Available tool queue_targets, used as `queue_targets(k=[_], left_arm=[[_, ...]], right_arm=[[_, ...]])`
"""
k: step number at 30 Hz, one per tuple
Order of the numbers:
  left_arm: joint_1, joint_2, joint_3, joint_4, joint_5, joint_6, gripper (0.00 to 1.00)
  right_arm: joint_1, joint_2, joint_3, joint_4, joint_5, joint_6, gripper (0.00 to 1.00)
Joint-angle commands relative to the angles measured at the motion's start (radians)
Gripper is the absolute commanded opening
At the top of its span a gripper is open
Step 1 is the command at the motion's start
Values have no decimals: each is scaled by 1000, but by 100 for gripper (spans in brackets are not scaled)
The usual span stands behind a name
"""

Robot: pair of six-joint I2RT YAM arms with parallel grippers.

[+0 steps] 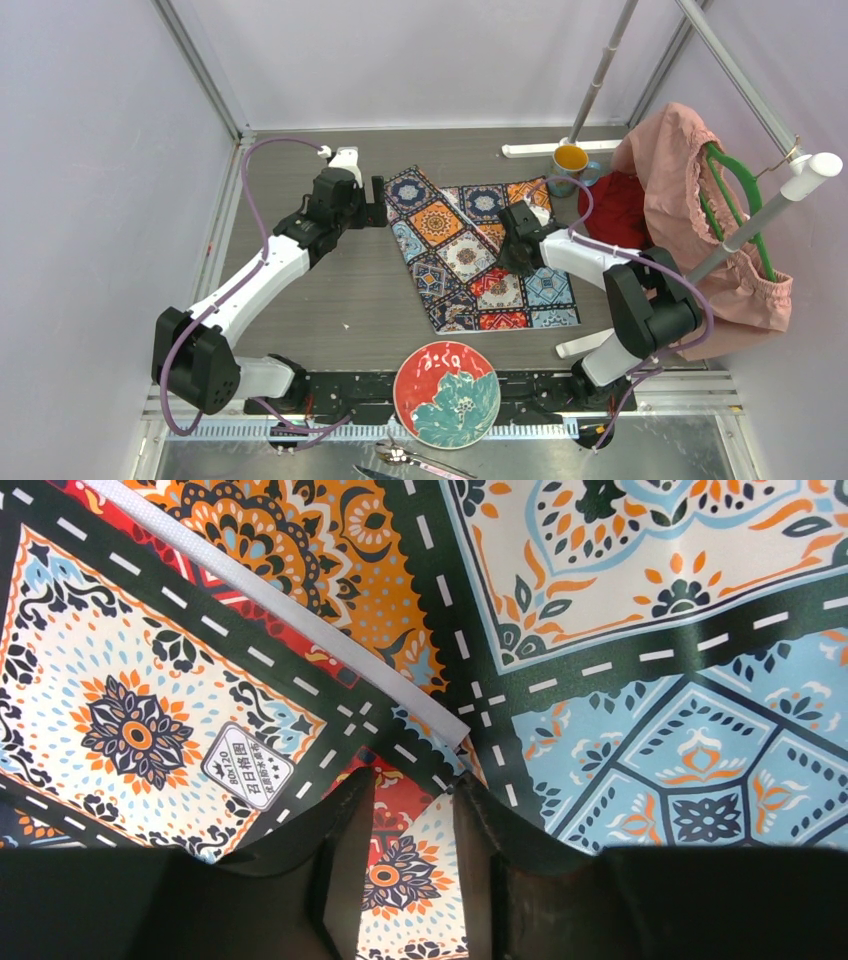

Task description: Set the dinner table for one person

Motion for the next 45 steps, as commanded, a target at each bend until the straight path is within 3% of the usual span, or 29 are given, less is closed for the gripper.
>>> queue_targets(k=[1,3,6,15,20,33,39,45], left_arm=[[0,-27,39,-1,-11,-9,95],[0,-27,41,-3,-11,-11,95],[0,-29,41,-3,-8,-13,95],[0,-32,42,-4,-9,-15,95],[0,-39,45,-8,-15,-15,95],[0,-90,41,-29,-47,-2,95],[-1,-92,38,-27,-53,2,95],[0,-81,40,-25,-42,6,95]], right_arm=[[5,45,7,73,-54,12,34],[6,49,11,71,-61,5,23],[6,53,20,60,-62,-5,15],[8,36,39,55,-94,-29,2],[36,41,66,91,-181,-65,1],[285,231,299,108,-379,-150,1],[299,241,358,61,-332,-158,1],[300,152,342,-50,-77,-167,11]])
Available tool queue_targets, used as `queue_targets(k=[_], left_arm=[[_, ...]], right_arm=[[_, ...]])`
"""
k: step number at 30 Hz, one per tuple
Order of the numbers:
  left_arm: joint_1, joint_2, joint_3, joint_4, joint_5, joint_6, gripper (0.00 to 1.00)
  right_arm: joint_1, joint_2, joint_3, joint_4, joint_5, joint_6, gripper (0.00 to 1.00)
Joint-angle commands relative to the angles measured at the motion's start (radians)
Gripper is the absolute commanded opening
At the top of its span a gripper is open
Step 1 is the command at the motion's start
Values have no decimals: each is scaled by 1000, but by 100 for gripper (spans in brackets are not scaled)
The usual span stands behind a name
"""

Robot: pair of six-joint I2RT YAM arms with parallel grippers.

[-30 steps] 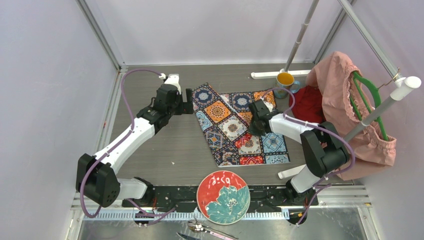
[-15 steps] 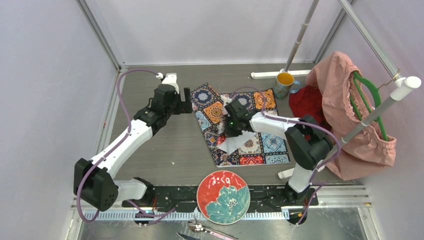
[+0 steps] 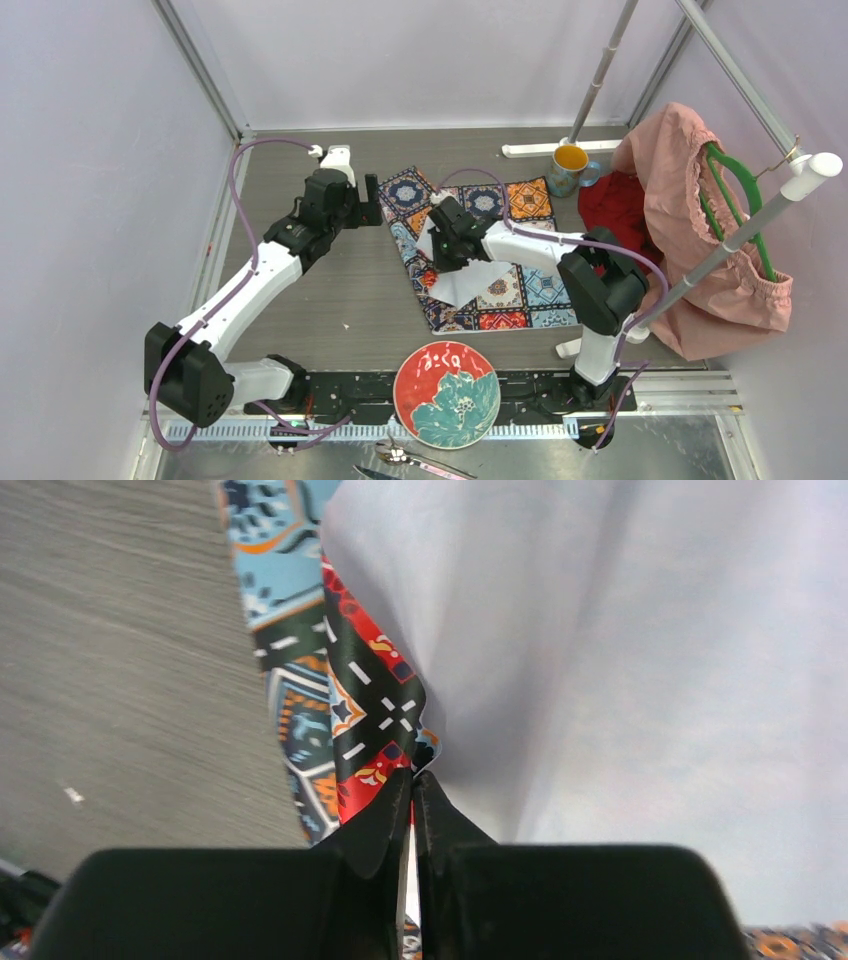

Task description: Set the dinner table for one person

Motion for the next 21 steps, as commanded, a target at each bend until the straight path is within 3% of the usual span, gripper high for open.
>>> queue_targets(k=[1,9,17,19,21], left_arm=[[0,-9,40,7,-3,5,95],[-1,30,56,14,44,-12,95],[1,93,76,63,88,-24,96],[0,141,97,73,92,-23,96],[0,193,136,88,85,-20,97]], right_arm=[[-2,-119,1,-101,234,-18,14],[-9,-258,-51,-186,523,51,15],[-37,-249,-53,-287,641,113,15],[-43,-259,-63,-299,663,120,19],[-50,-277,-77,-301,678,124,34]])
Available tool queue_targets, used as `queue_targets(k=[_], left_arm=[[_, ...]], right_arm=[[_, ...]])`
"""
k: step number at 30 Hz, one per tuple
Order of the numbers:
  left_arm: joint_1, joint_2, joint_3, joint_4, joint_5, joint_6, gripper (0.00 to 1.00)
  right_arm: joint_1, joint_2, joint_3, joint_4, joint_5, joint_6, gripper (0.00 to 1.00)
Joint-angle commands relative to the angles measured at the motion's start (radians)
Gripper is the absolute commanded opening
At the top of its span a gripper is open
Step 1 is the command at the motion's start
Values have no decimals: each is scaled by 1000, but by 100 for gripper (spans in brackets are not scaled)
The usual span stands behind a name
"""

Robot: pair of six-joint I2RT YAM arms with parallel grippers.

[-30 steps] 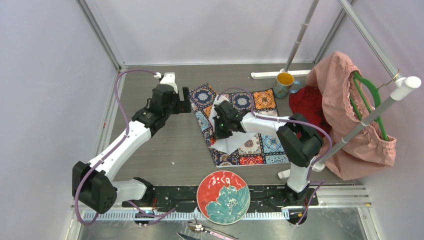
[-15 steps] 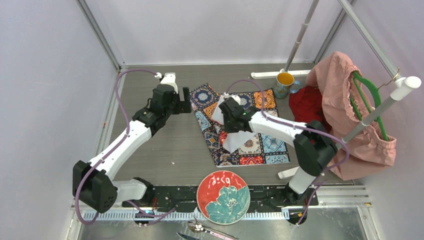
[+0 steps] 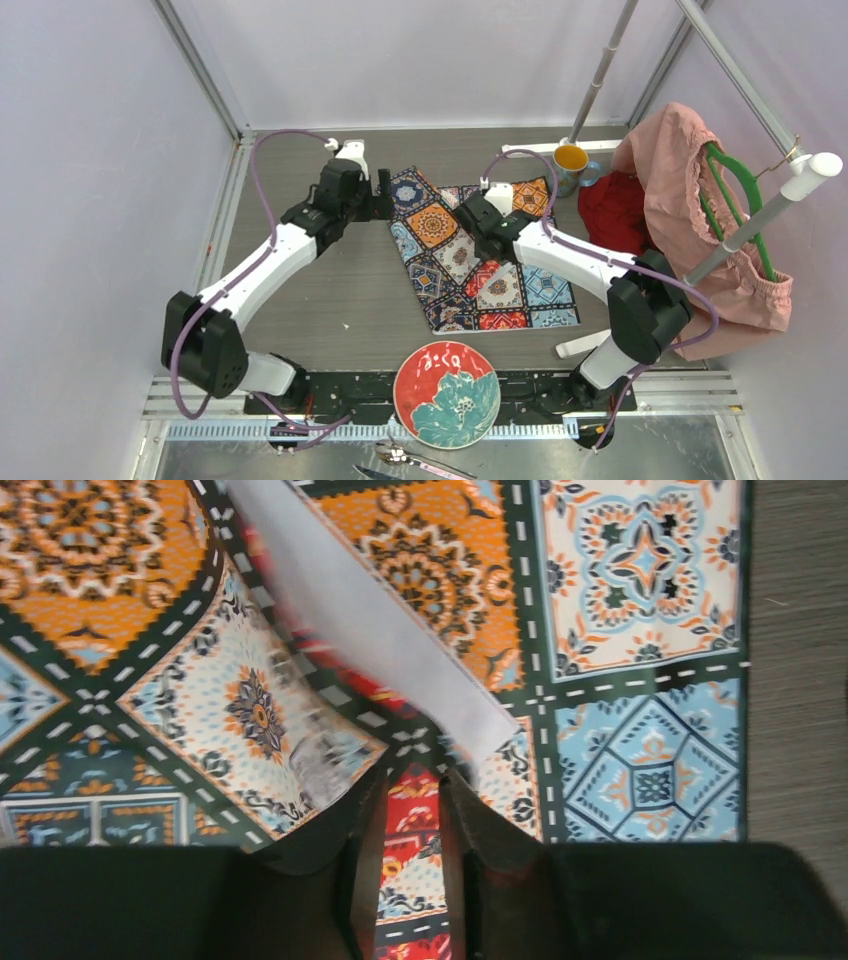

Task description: Set the dinner table for one person

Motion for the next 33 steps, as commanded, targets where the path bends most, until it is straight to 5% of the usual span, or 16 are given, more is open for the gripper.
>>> queue_targets(k=[1,5,7,15,23,33], left_arm=[[0,102,102,75,18,3,98],[0,260,247,60,28,20,100],[-1,338,326,13,97,18,95],[-9,363,284,47,159,-30,90],[-11,269,212,41,132,-24,90],[-10,210,179,39,130,-19,91]], right_arm=[[-17,-47,-26,-38,94,38,43],[-46,-118,-69,-40,99,40,67],[-75,-160,-101,-32,77,39,69],[-232,-219,-264,155,-157,-2,60],[-243,-82,-276,271,-276,-9,56],[-270,-118,-351,328,-331,48,56]])
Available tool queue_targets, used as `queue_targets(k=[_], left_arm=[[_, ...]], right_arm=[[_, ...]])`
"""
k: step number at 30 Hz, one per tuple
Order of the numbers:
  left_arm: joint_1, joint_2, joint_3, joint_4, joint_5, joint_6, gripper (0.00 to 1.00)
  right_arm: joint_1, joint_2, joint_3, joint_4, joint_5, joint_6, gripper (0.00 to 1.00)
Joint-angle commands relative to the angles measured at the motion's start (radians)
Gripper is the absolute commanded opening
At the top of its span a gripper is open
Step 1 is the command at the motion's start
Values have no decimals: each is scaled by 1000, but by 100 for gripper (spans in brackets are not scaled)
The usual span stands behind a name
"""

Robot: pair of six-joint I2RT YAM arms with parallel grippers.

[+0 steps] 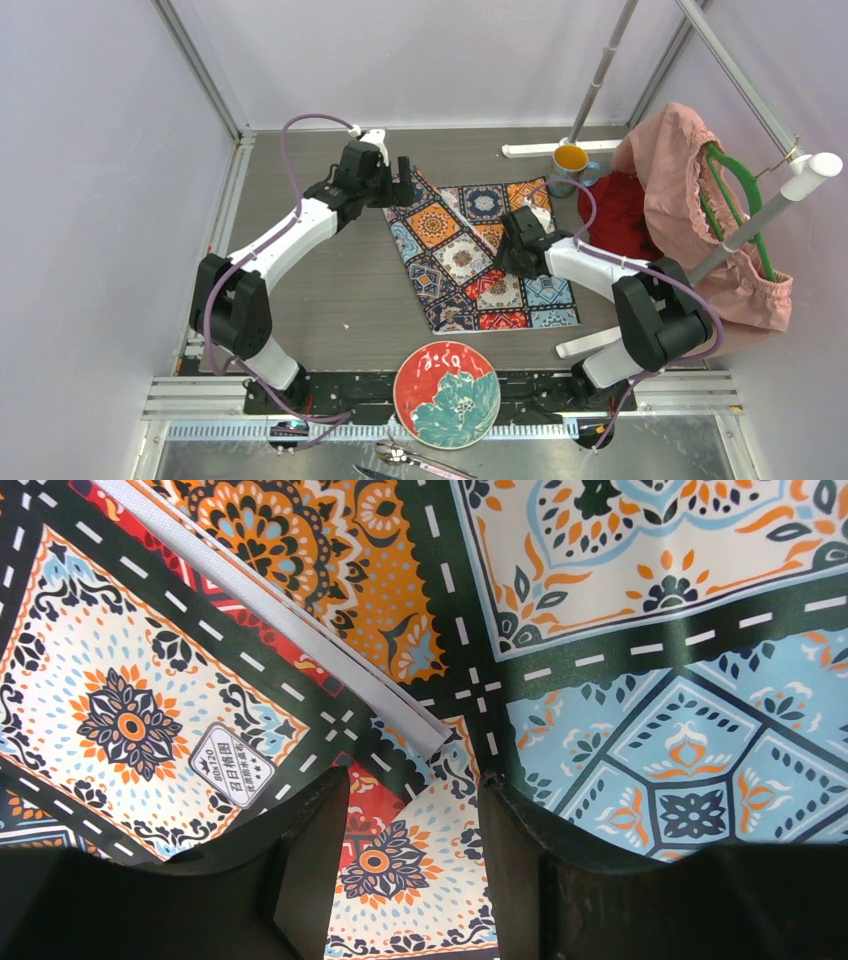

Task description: Set the dinner table for one person

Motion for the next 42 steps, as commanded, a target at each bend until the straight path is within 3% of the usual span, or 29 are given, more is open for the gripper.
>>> queue_targets(k=[1,16,34,36,39,42], left_arm=[[-3,-42,-15,19,-5,8,91],[-3,-57,-27,10,-5,6,91],[-3,-57,-22,-5,-11,17,90],[-3,-59,-22,-6,-12,18,91],[-3,-65,-23,-10,-11,18,91],[-3,-70,-26,-9,-12,19,90]], right_arm=[[-13,-44,-31,66,-44,37,56],[-34,14,-68,172,-123,65,56],[-35,36,-55,175,-149,65,54],[-35,44,-55,183,-158,68,50],[-35,54,-53,186,-166,73,30],[-36,64,-47,184,-168,72,21]])
